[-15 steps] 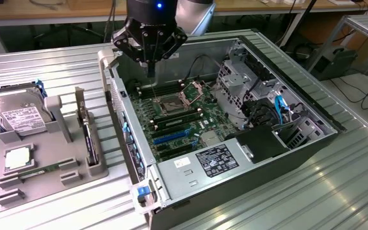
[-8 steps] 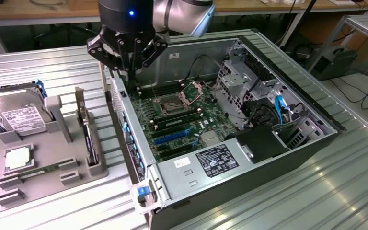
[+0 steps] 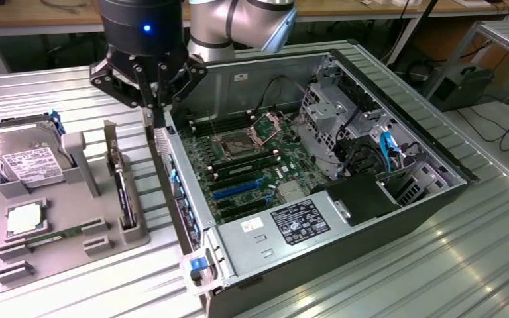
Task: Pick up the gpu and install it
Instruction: 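Reach for the gpu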
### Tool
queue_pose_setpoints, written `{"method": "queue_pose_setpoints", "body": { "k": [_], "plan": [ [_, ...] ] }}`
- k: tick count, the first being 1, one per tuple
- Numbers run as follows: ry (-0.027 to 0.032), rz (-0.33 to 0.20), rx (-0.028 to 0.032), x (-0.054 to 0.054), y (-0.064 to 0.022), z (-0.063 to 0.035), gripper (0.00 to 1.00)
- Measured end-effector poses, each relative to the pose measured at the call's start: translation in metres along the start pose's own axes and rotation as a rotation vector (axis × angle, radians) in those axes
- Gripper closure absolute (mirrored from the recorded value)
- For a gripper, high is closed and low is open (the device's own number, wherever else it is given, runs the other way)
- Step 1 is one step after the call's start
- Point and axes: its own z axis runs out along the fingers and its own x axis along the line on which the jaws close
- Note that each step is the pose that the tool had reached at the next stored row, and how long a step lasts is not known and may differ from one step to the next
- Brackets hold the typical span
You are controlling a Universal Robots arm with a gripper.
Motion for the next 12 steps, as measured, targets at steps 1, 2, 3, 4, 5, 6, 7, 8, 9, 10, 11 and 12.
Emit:
{"method": "queue_pose_setpoints", "body": {
  "k": [1,2,3,4,5,6,7,8,9,10,11,12],
  "plan": [
    [-0.0002,0.000,0.0018,0.012,-0.0013,0.0024,0.89],
    [-0.0003,0.000,0.0027,0.023,-0.0022,0.0053,0.89],
    [-0.0003,0.000,0.0028,0.029,-0.0027,0.0073,0.89],
    [-0.0003,0.000,0.0029,0.033,-0.0031,0.0087,0.89],
    [-0.0004,0.000,0.0028,0.038,-0.0036,0.0106,0.89],
    [-0.0003,0.000,0.0029,0.042,-0.0039,0.0121,0.89],
    [-0.0003,0.000,0.0029,0.047,-0.0044,0.0138,0.89],
    [-0.0002,0.000,0.0030,0.051,-0.0047,0.0153,0.89],
    [0.0003,0.000,0.0029,0.051,-0.0047,0.0158,0.89],
    [0.0006,0.000,0.0030,0.051,-0.0047,0.0157,0.89],
    [0.0007,0.000,0.0030,0.051,-0.0047,0.0157,0.89],
    [0.0007,0.000,0.0030,0.051,-0.0047,0.0157,0.89]
  ]
}}
